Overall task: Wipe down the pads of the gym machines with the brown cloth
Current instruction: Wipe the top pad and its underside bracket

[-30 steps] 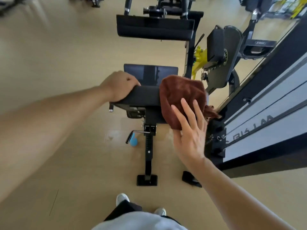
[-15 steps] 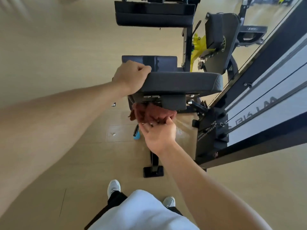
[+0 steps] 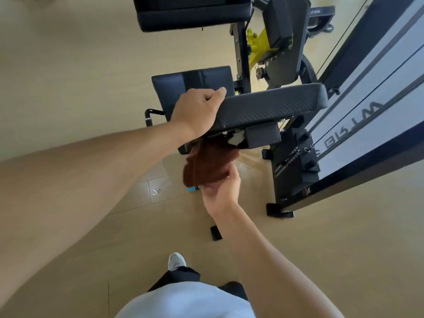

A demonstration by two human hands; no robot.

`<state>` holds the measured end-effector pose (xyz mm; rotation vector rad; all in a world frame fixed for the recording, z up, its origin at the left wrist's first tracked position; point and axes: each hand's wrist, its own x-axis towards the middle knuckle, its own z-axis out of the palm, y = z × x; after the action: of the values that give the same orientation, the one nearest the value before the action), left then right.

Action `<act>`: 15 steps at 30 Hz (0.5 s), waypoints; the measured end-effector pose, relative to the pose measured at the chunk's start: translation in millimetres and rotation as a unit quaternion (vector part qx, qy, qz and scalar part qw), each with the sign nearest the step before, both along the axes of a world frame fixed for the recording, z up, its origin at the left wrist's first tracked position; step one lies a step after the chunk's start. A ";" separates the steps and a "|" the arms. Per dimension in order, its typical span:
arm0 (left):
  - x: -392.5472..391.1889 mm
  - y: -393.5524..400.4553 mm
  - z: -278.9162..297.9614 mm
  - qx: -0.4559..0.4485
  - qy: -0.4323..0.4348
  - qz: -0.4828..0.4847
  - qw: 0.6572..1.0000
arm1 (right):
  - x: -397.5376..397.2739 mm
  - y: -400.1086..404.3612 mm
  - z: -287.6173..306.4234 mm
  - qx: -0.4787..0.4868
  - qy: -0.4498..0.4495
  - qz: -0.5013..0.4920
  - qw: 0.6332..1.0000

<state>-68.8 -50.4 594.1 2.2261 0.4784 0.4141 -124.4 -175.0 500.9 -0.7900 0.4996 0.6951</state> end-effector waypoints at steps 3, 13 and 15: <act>-2.5 -4.0 3.4 -0.003 0.007 0.004 1.000 | -5.8 -13.8 21.0 0.048 -0.022 -0.002 0.999; -9.5 -5.3 8.6 -0.229 0.043 0.074 0.970 | 41.3 42.8 15.0 0.149 -0.028 0.019 0.988; -11.9 5.8 -6.1 -0.332 0.038 0.090 0.938 | 51.1 57.6 3.0 0.180 -0.028 -0.004 0.983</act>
<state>-80.7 -44.5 588.0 1.5521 0.7426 0.2120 -73.3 -117.5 503.8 -0.4650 0.3123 0.7275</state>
